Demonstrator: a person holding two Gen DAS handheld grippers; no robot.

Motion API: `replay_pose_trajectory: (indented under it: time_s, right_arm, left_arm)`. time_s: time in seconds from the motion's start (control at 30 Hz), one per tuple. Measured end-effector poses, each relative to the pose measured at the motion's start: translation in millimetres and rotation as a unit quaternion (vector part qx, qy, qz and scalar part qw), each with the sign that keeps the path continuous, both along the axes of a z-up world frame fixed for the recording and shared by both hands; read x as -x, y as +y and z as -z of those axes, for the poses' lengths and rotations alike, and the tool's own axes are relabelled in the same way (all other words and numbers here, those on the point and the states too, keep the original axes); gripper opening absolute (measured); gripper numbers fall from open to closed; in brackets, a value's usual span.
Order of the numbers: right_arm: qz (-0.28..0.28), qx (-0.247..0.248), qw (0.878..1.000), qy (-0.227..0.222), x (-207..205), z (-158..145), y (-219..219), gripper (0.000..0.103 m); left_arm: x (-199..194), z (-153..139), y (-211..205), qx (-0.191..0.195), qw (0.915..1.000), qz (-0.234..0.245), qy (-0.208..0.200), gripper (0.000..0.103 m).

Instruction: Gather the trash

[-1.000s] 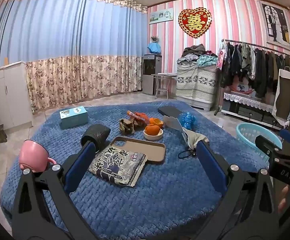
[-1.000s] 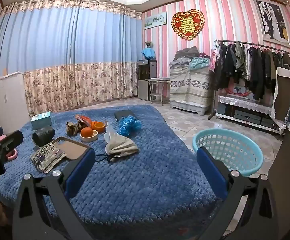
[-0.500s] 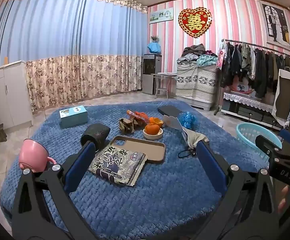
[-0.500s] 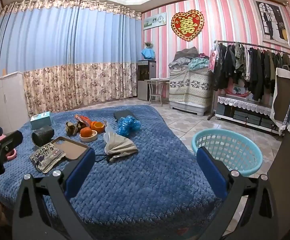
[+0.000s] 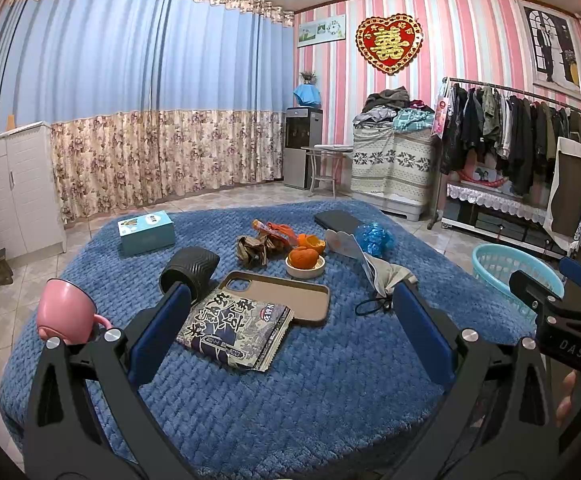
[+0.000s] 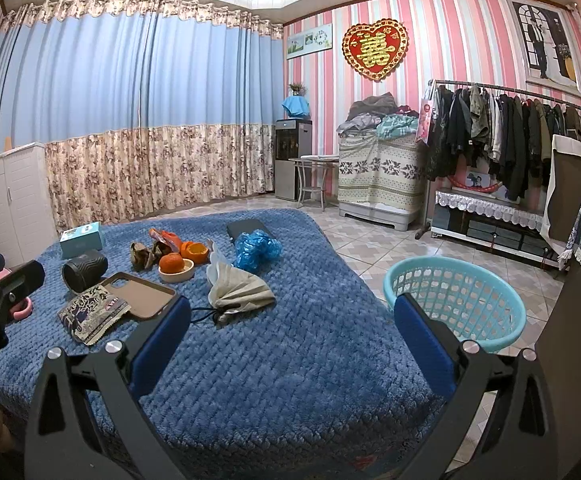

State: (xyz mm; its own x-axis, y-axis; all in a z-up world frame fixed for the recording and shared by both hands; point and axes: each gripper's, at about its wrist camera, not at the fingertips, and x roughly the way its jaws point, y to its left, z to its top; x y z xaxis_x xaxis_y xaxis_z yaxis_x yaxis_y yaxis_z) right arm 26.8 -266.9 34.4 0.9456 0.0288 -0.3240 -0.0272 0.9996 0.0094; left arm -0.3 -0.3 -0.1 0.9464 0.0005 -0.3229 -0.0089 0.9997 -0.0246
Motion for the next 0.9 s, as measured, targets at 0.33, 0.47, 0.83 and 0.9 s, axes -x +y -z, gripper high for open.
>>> replay_pose_trajectory:
  time_s: [0.33, 0.47, 0.83, 0.9]
  right_arm:
    - [0.001, 0.001, 1.0, 0.0, -0.1, 0.2, 2.3, 0.099]
    - [0.001, 0.001, 1.0, 0.0, 0.0, 0.2, 1.8, 0.099]
    - [0.001, 0.001, 1.0, 0.0, -0.1, 0.4, 2.6, 0.099]
    - [0.001, 0.001, 1.0, 0.0, -0.1, 0.3, 2.4, 0.099]
  left_arm:
    - [0.0, 0.0, 0.0, 0.0, 1.0, 0.0, 0.001, 0.098]
    - [-0.1, 0.0, 0.0, 0.0, 1.0, 0.0, 0.0, 0.098]
    - [-0.1, 0.1, -0.1, -0.001, 1.0, 0.0, 0.001, 0.098]
    - [-0.1, 0.0, 0.0, 0.0, 1.0, 0.0, 0.001, 0.098]
